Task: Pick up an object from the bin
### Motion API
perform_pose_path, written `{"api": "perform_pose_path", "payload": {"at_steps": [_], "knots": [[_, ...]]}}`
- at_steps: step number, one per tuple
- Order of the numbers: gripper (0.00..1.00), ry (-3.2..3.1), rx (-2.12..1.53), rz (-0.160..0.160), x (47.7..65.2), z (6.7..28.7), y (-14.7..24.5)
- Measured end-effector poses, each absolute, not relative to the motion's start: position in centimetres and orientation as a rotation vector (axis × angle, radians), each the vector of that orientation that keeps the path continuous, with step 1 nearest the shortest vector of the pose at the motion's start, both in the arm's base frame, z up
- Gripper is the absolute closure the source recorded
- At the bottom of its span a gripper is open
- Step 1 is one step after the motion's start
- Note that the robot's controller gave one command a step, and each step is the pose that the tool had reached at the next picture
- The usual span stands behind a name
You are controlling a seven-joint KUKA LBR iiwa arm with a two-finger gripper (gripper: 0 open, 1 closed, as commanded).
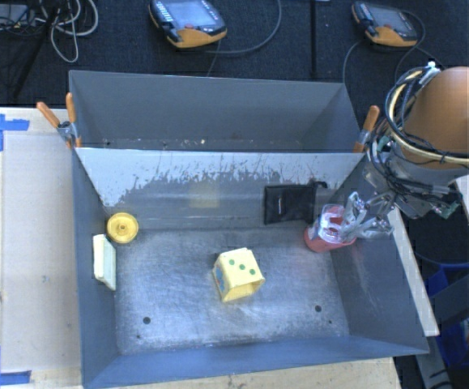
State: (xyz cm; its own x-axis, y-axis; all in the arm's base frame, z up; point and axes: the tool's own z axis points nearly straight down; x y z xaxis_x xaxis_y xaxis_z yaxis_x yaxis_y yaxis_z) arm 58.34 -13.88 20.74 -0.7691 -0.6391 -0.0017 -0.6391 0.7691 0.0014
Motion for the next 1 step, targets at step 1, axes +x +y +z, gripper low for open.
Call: {"api": "perform_pose_path", "payload": {"at_steps": [1], "knots": [[1.00, 2.954, -1.066, 0.003, 58.34, 20.74, -13.90]]}}
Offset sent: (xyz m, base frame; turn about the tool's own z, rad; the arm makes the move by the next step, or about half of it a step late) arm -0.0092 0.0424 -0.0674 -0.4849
